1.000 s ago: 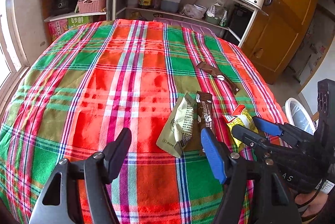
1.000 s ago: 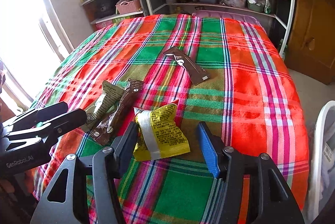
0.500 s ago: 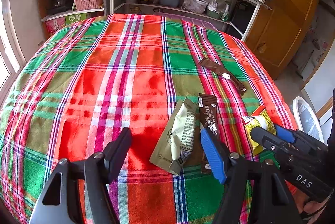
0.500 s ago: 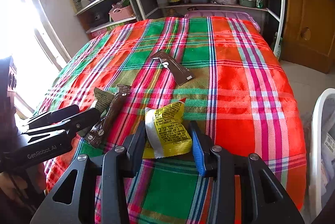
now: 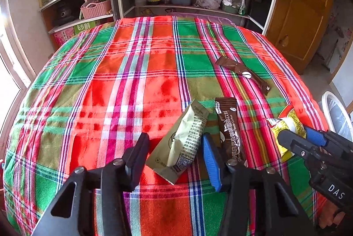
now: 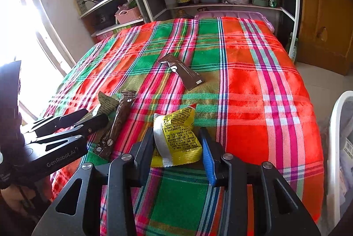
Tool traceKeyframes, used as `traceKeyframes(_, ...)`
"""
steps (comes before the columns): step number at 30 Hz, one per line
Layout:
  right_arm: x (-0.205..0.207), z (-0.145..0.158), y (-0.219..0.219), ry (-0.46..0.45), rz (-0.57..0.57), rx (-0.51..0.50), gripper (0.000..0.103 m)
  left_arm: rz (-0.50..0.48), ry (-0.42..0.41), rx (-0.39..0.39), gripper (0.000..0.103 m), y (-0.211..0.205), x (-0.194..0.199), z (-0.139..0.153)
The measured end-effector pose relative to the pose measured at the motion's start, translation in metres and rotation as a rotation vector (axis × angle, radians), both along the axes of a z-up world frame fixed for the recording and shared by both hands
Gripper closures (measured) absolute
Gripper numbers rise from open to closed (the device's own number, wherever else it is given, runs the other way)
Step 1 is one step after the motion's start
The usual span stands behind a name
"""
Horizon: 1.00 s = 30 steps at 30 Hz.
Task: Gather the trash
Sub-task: 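Close the right gripper on the yellow snack bag while the left grasps the pale green wrapper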
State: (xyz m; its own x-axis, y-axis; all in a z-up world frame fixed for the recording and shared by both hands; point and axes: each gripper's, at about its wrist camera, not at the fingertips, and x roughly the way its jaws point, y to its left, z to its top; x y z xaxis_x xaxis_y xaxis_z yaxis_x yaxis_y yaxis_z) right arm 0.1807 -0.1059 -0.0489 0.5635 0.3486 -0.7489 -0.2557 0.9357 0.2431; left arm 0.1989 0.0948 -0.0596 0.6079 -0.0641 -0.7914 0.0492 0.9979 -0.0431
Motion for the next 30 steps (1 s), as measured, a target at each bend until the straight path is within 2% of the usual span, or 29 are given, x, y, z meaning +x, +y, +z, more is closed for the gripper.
traceKeyframes(3,-0.001,0.0,-0.001,-0.001,-0.001,0.004,0.063,0.0,0.001,-0.003,0.06,0.001,-0.001,0.001)
traceKeyframes(5,-0.002,0.001,-0.002,-0.004,-0.002,0.006,0.063,0.01,-0.009,0.005,0.072,0.001,-0.004,0.003)
traceKeyframes(8,-0.004,0.003,-0.002,-0.014,-0.003,0.004,0.063,0.011,-0.013,-0.006,0.076,0.003,-0.006,0.005)
traceKeyframes(17,-0.014,0.012,-0.007,-0.043,-0.01,0.016,0.064,-0.011,-0.041,-0.024,0.077,-0.006,-0.021,0.018)
traceKeyframes(30,-0.043,0.041,-0.04,-0.121,-0.049,0.051,0.064,-0.059,-0.119,-0.075,0.077,-0.04,-0.053,0.055)
